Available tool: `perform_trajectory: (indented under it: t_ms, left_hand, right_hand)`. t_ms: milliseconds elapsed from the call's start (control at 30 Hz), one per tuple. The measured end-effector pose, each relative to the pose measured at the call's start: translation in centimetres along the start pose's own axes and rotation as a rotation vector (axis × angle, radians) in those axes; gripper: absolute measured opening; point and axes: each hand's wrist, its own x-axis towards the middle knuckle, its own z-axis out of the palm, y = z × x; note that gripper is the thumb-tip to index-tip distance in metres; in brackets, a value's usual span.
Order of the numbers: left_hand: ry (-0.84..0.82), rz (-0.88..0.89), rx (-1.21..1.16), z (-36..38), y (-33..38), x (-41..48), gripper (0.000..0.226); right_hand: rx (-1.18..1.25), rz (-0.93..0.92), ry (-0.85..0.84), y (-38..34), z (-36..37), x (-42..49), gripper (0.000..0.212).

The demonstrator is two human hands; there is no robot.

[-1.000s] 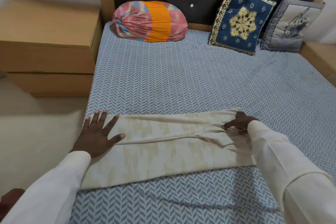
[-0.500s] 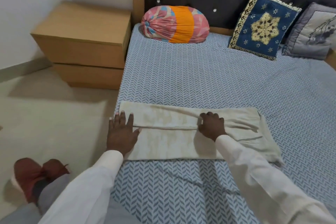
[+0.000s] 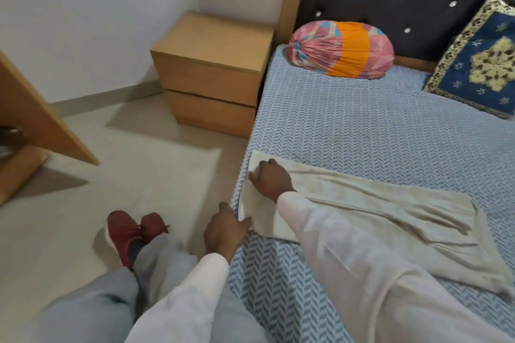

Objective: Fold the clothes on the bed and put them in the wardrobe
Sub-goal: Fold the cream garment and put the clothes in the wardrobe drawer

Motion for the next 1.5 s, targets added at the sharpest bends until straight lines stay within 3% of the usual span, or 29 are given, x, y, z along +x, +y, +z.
perform_trajectory:
  t_ms: [100,167,300,400,467,533,567,767,800,900,967,1067,1200,1233,1367,1433,1500]
  left_hand:
    - [-0.026,0.008,-0.106,0.0,0.6,-0.1,0.022]
    - [-0.03,0.056,-0.196,0.0,1.1,-0.4,0.013]
    - [0.008,0.17,-0.331,0.0,2.4,-1.3,0.012]
    - [0.04,0.28,-0.311,0.8,2.9,-2.1,0.019]
    - [0.055,0.41,-0.244,1.7,3.1,-2.6,0.025]
    - [0.029,0.504,-0.149,2.8,3.2,-3.0,0.028]
    - [0.001,0.531,-0.104,3.3,3.2,-3.2,0.03]
    - [-0.083,0.648,0.044,5.5,3.8,-3.4,0.025]
    - [-0.101,0.654,0.076,5.6,3.8,-3.3,0.025]
    - [-0.163,0.666,0.034,5.8,3.4,-3.0,0.027]
    - [-0.116,0.648,-0.074,5.5,3.3,-2.9,0.03]
    - [0.065,0.546,-0.044,5.1,3.3,-2.1,0.034]
    - [-0.048,0.285,0.083,4.6,3.6,-1.6,0.053]
    - [-0.079,0.246,0.067,4.6,3.9,-1.5,0.055]
    - [-0.242,0.155,-0.151,5.4,4.9,-1.2,0.055]
    - [-0.302,0.162,-0.27,5.5,5.3,-1.5,0.05]
    - [-0.304,0.156,-0.363,5.1,5.2,-2.0,0.043]
  right_hand:
    - [0.022,0.139,-0.046,-2.7,-0.2,0.8,0.074]
    - [0.013,0.182,-0.069,-3.6,-0.5,1.3,0.075]
    - [0.11,0.25,-0.051,-3.1,-1.1,2.2,0.051]
    - [0.482,0.365,-0.07,-0.1,-1.8,2.6,0.044]
    - [0.797,0.465,-0.059,2.5,-2.4,1.8,0.026]
    - [0.941,0.511,-0.031,5.3,-2.7,0.9,0.01]
    - [0.958,0.505,-0.021,6.5,-2.6,0.5,0.015]
    - [0.867,0.511,0.039,9.5,-2.6,-0.3,0.026]
    - [0.787,0.496,0.036,9.4,-2.6,-0.3,0.027]
    - [0.425,0.367,0.12,8.9,-2.4,-0.8,0.054]
    - [0.28,0.178,0.209,8.4,-2.0,-0.8,0.053]
    - [0.109,0.072,0.087,8.2,-1.5,-0.3,0.043]
    - [0.109,0.194,-0.087,7.9,-2.3,1.2,0.041]
    - [0.081,0.216,-0.114,7.5,-2.6,1.6,0.047]
    - [-0.166,0.261,-0.231,5.3,-2.6,0.8,0.106]
    - [-0.192,0.275,-0.294,4.4,-2.4,-0.1,0.112]
    - [-0.141,0.293,-0.341,3.7,-2.5,-0.6,0.095]
